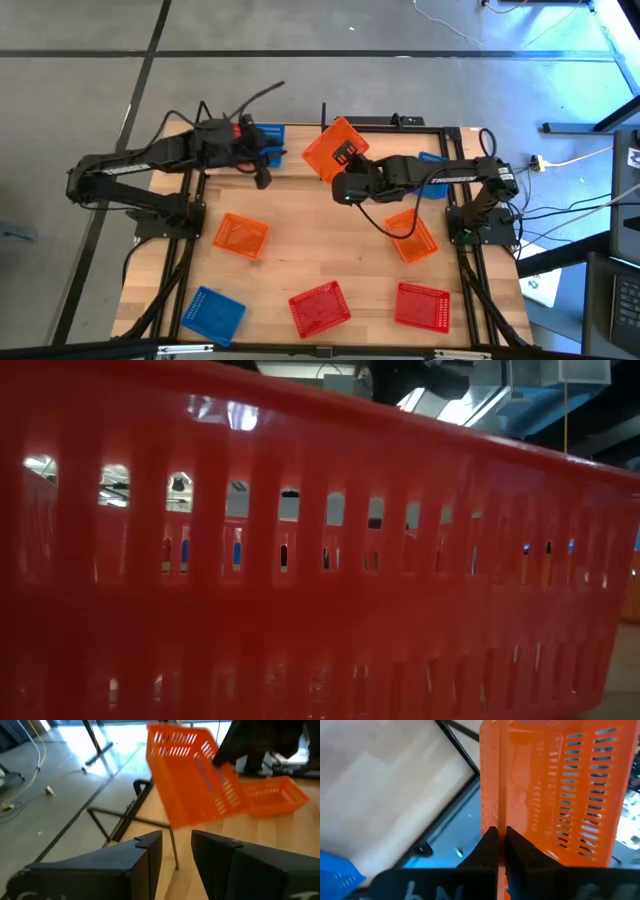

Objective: Stack baskets on shelf by color
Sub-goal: Put the top right orange bin on the shelf

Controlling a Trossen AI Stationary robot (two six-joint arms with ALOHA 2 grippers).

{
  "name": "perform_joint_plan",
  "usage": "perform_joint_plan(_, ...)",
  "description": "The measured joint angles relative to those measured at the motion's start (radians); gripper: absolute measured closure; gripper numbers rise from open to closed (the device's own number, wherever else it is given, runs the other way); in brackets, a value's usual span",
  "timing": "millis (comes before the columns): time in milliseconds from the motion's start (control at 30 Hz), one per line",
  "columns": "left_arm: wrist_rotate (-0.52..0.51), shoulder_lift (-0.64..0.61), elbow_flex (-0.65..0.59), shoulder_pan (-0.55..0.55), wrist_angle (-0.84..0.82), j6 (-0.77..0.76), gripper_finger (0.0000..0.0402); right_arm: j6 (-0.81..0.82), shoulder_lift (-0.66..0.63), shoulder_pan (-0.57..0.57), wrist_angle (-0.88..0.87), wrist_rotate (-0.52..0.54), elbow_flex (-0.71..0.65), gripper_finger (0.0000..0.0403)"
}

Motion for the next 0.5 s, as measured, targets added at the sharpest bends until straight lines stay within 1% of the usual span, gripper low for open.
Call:
perform_joint_plan(100, 0.001, 0.042, 0.000, -0.008, 0.024, 0.002, 0.0303, -0.010, 0.017, 0.000, -0.002, 0.052, 0.000, 0.0399)
perform_joint_plan(200, 0.002, 0.088, 0.000, -0.021, 0.077, 0.004, 0.0305, -0.039, 0.024, 0.000, -0.002, 0.083, 0.000, 0.0399)
perform_joint_plan(333, 0.003, 0.139, 0.002, -0.021, 0.136, 0.013, 0.0304, -0.042, 0.026, 0.001, 0.003, 0.092, 0.000, 0.0399)
perform_joint_plan(433, -0.003, 0.178, 0.001, -0.028, 0.156, 0.055, 0.0305, -0.042, 0.026, 0.001, 0.003, 0.092, 0.000, 0.0399)
perform_joint_plan(500, -0.040, 0.191, 0.001, -0.041, 0.168, 0.084, 0.0306, -0.041, 0.026, 0.001, 0.003, 0.093, 0.000, 0.0399)
